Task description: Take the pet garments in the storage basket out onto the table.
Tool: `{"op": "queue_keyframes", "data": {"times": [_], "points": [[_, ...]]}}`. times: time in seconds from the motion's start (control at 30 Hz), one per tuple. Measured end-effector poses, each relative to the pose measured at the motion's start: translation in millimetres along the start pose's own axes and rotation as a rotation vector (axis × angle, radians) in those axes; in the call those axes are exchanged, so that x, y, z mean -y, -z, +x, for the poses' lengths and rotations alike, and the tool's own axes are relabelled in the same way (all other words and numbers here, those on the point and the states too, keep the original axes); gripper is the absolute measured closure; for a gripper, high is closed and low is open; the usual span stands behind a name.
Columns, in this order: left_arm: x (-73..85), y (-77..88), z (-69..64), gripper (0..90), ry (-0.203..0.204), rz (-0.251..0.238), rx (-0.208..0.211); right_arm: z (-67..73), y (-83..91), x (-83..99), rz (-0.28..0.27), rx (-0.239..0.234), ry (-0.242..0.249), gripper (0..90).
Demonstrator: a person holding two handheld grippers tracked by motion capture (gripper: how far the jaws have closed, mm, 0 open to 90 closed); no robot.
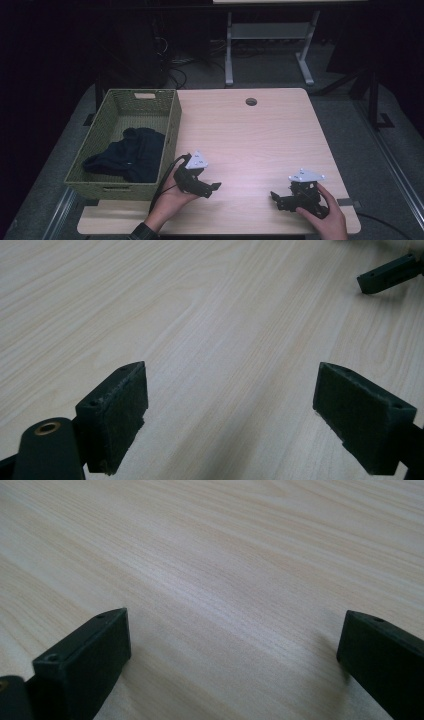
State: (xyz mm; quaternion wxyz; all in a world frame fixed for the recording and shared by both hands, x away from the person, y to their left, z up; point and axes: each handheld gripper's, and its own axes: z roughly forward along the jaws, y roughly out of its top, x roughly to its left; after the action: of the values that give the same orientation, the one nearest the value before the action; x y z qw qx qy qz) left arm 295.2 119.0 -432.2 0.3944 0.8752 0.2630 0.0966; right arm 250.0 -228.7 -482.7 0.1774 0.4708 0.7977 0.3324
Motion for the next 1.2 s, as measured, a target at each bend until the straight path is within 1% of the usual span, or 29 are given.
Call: {"op": "queue_keyframes", "data": {"times": [0.13, 0.2, 0.33, 0.43, 0.57, 0.73, 0.77, 0.83, 0.93, 1.07, 1.17, 1.2], "points": [[-2.1, 3.0, -1.4, 13.8, -0.004, 0.007, 0.008, 0.0, 0.0, 0.1, -0.001, -0.001, 0.003, 0.4], [-3.9, 4.9, -1.6, 13.8, -0.003, 0.002, 0.010, 0.0, 0.0, 0.1, -0.001, -0.001, 0.003, 0.5], [-7.0, 7.9, -0.3, 13.8, -0.005, 0.001, 0.006, 0.0, 0.0, 0.1, -0.001, -0.002, 0.003, 0.4], [-9.2, 10.4, 0.0, 13.8, 0.007, -0.002, 0.008, 0.1, 0.1, 0.2, -0.001, -0.003, 0.004, 0.4], [-10.7, 12.9, -1.0, 13.8, 0.002, 0.006, 0.009, 0.4, 0.2, 0.2, 0.000, -0.004, 0.002, 0.4], [-14.9, 18.4, -0.4, 13.8, 0.010, -0.005, 0.006, 0.4, 0.2, 0.2, 0.000, -0.004, 0.002, 0.4], [-16.3, 20.2, -0.4, 13.8, 0.004, 0.000, 0.004, 0.4, 0.2, 0.2, 0.000, -0.004, 0.002, 0.4], [-17.0, 20.9, -0.2, 13.8, 0.005, -0.003, 0.005, 0.4, 0.2, 0.2, 0.000, -0.004, 0.002, 0.4], [-21.3, 25.1, 1.2, 13.8, 0.006, -0.002, -0.004, 0.3, 0.2, 0.3, -0.001, -0.004, 0.003, 0.5], [-23.6, 28.2, 3.3, 13.8, 0.008, -0.007, -0.003, 0.4, 0.2, 0.2, -0.001, -0.004, 0.002, 0.4], [-27.3, 31.0, 5.8, 13.8, 0.022, -0.024, 0.007, 0.4, 0.1, 0.2, -0.001, -0.004, 0.002, 0.4], [-28.6, 30.9, 5.9, 13.9, 0.015, -0.017, 0.009, 0.4, 0.2, 0.2, -0.001, -0.004, 0.002, 0.4]]}}
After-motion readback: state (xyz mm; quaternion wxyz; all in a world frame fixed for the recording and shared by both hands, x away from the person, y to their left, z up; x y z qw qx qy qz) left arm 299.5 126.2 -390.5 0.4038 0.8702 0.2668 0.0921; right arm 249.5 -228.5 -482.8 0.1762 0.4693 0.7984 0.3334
